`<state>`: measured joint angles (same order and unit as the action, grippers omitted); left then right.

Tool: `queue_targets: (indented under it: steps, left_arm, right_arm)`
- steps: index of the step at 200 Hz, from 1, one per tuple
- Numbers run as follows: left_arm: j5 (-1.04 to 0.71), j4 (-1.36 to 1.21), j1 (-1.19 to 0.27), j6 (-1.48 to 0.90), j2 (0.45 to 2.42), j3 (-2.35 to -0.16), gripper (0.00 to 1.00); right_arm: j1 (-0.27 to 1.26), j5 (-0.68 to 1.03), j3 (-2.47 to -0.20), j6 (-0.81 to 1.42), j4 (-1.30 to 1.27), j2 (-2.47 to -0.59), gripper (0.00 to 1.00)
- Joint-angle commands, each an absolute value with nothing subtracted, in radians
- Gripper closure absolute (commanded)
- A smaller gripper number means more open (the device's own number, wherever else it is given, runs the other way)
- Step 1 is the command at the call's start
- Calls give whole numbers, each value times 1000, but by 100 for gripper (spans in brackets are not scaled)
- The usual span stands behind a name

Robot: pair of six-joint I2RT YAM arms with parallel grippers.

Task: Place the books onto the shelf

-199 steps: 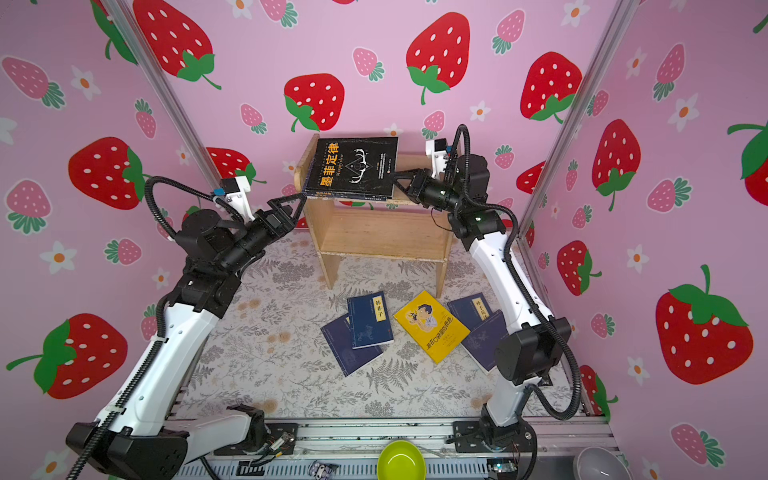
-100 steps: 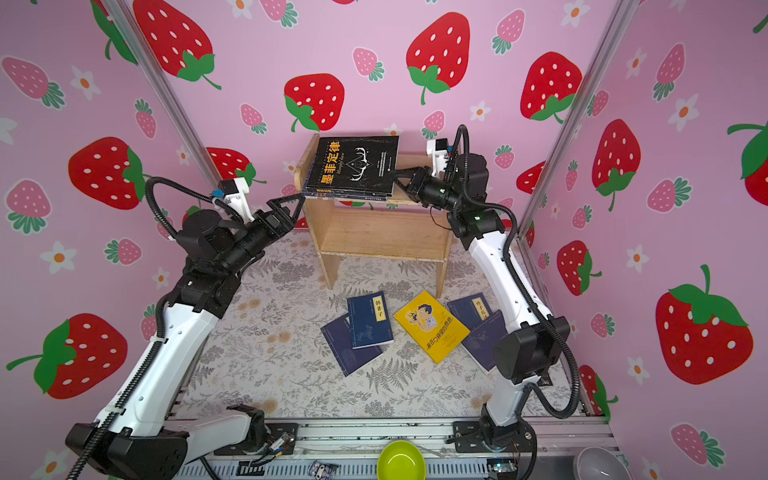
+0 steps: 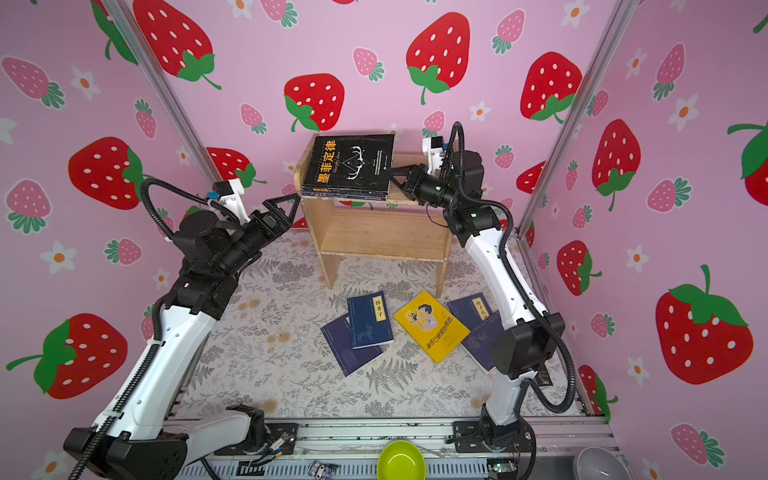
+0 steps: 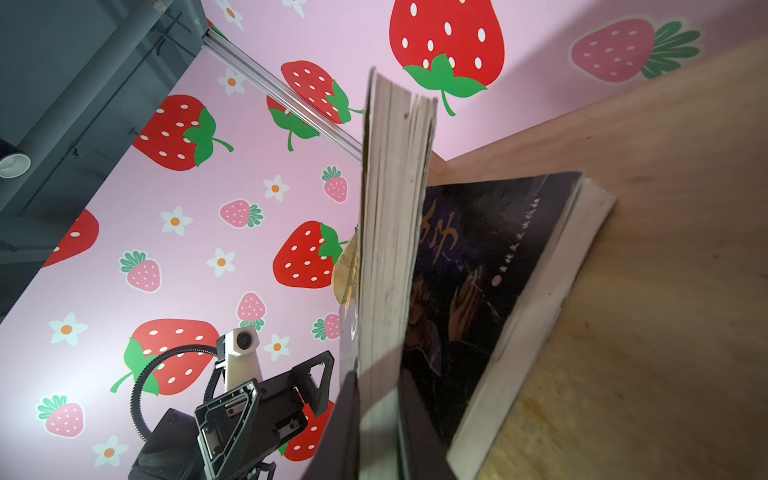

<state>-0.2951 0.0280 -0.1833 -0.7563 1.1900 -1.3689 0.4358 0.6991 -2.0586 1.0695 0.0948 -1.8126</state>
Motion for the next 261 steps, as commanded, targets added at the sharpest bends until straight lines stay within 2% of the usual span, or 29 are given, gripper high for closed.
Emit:
queue_targets:
  steps: [1,140,162,176,186,261]
  left_arm:
    - [-283,26,-175,-752,1166,-1364,1]
    - [-281,27,-165,-759,1154,-1341,1]
    - [-279,27,-162,-759,1148,-1336,1]
    - [-279,27,-160,-759,1145,-1334,1]
    - [-279,26,-159,-759,1143,-1331,1]
    - [-281,18,-152,-765,1124,-1306,1]
  right_arm:
    - [449,683,-2085,1064,55,-1835,94]
    - [480,668,-2083,1075,69,-1856,94]
    - [480,645,-2080,1059,88,-1848,78]
    - [481,629,-2082,1047,101,-1845,64]
    - [480,609,-2082,1034,114,-1840,59]
    - [485,538,-2142,936,216,-1854,49]
